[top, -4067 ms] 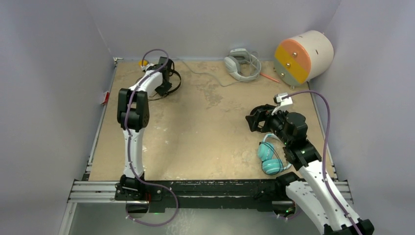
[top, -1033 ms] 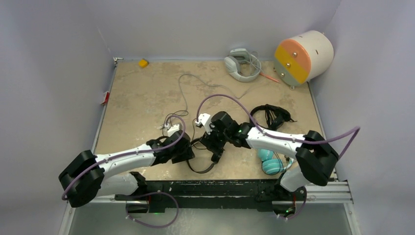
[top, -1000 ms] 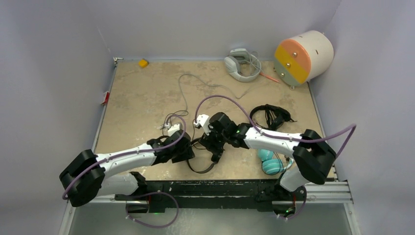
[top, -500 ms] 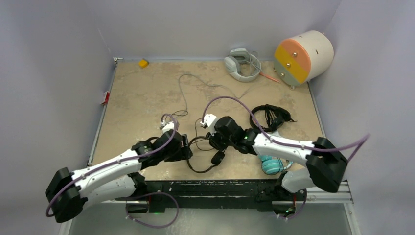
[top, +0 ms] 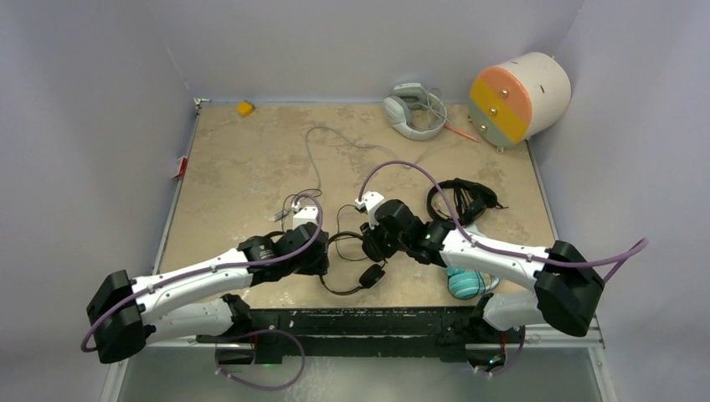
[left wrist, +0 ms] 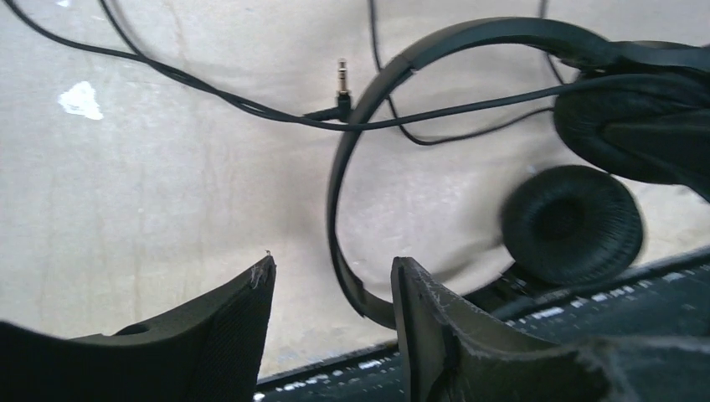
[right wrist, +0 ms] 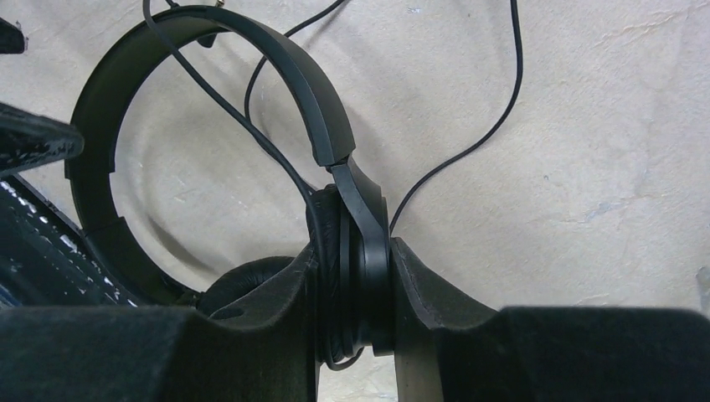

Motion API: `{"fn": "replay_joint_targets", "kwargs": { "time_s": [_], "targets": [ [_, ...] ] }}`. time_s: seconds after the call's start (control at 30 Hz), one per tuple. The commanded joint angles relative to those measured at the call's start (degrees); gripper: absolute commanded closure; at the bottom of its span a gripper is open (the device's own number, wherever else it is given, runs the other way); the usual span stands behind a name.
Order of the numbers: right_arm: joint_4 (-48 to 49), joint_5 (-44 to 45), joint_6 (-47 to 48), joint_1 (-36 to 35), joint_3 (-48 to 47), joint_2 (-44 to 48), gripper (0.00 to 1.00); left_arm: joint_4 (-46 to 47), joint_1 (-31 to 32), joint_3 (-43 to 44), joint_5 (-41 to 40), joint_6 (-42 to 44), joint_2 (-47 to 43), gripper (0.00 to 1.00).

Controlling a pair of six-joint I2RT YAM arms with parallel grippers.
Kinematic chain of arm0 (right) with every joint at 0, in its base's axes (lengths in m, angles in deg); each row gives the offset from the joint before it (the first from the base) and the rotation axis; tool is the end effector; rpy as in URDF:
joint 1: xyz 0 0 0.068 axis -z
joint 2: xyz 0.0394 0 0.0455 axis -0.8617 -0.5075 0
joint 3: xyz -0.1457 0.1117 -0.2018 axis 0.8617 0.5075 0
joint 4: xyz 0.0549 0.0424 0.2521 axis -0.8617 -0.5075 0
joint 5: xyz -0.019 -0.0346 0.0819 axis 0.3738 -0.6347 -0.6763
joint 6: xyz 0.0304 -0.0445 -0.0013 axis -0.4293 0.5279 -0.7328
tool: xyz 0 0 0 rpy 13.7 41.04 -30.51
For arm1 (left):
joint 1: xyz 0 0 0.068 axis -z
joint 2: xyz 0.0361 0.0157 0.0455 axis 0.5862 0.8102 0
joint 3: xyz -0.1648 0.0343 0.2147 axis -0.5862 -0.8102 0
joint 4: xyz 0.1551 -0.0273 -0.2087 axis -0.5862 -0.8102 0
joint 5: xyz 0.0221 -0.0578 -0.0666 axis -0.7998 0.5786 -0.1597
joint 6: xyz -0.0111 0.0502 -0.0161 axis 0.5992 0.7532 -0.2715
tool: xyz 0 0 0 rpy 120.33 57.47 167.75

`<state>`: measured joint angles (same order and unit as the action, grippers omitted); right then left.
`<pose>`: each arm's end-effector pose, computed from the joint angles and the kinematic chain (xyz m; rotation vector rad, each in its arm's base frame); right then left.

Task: Wrap the headphones
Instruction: Untie the headphones cable from the headphones.

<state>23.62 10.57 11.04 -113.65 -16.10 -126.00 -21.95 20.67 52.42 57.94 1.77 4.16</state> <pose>0.1676 0.2269 0.2235 -0.8113 2.1489 0.5082 0.1158 -0.1575 0.2175 0.0336 2.5211 -0.4324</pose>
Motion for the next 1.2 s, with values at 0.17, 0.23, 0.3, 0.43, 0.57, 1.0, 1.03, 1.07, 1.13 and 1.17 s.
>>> {"fn": "replay_joint_targets", "kwargs": {
  "time_s": [0.17, 0.23, 0.3, 0.43, 0.57, 1.0, 1.03, 1.07, 1.13, 1.17],
  "targets": [
    [0.45, -4.53, -4.03, 1.66, -2.93, 1.20, 0.73, 4.26, 1.19, 0.56, -6.66, 0.85, 4.51, 0.50],
    [0.46, -6.14, -4.15, 1.68, -2.93, 1.45, 0.73, 6.41, 1.27, 0.05, -6.24, 1.58, 5.07, 0.52],
    [0.58, -6.94, -4.25, 1.68, -2.91, 1.71, 0.74, 7.99, 1.28, -0.08, -6.38, 2.11, 5.94, 0.53],
    [1.06, -8.23, -4.69, 1.68, -2.63, 2.13, 0.75, 10.18, 1.28, 0.50, -7.25, 2.83, 8.95, 0.57],
    [1.13, -8.92, -5.02, 1.69, -2.54, 2.64, 0.75, 9.57, 1.28, 2.05, -9.07, 2.28, 13.03, 0.70],
    [6.84, -13.85, -0.27, 1.71, -2.63, 3.60, 0.37, -7.73, 1.37, 11.64, -2.89, 9.38, 15.92, 1.00],
    [8.42, -14.10, 0.79, 1.73, -2.92, 3.44, 0.38, -7.44, 1.37, 11.68, -1.82, 10.20, 15.80, 1.00],
    [8.68, -14.49, 1.02, 1.69, -3.30, 3.31, 0.39, -7.06, 1.37, 11.70, -0.70, 11.06, 15.69, 1.00],
    [8.65, -15.86, 0.88, 1.68, -3.74, 2.81, 0.42, -6.35, 1.37, 11.86, 1.78, 12.64, 15.83, 1.00],
    [8.88, -16.21, 0.90, 1.68, -3.84, 2.59, 0.44, -6.28, 1.41, 12.10, 2.41, 13.04, 15.95, 1.00]
  ]
}}
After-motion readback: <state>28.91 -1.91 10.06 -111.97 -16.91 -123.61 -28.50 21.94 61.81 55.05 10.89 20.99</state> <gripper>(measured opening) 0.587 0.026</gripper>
